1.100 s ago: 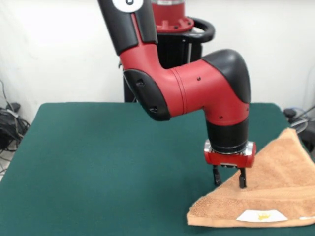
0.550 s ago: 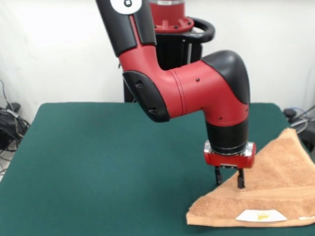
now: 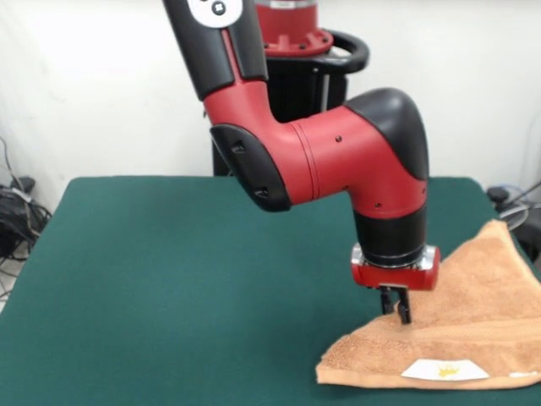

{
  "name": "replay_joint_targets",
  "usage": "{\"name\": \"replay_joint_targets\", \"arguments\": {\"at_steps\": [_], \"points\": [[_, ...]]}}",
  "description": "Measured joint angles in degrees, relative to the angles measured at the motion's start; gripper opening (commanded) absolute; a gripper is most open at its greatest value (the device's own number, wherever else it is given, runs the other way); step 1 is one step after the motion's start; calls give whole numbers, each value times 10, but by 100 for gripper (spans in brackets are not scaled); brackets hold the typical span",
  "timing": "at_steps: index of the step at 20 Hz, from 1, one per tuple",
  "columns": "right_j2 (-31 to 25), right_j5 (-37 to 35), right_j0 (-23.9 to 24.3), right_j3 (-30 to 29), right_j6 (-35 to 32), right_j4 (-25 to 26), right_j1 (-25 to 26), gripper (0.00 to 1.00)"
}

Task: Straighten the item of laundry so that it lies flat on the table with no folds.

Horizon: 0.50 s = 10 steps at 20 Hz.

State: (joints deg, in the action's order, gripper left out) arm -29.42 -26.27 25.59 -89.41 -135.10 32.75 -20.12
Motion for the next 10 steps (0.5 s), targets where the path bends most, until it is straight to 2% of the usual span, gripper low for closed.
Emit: {"name": "replay_joint_targets", "arguments": {"at_steps": [10], "points": [[-11, -3, 19, -7, 3, 3, 0, 0]]}}
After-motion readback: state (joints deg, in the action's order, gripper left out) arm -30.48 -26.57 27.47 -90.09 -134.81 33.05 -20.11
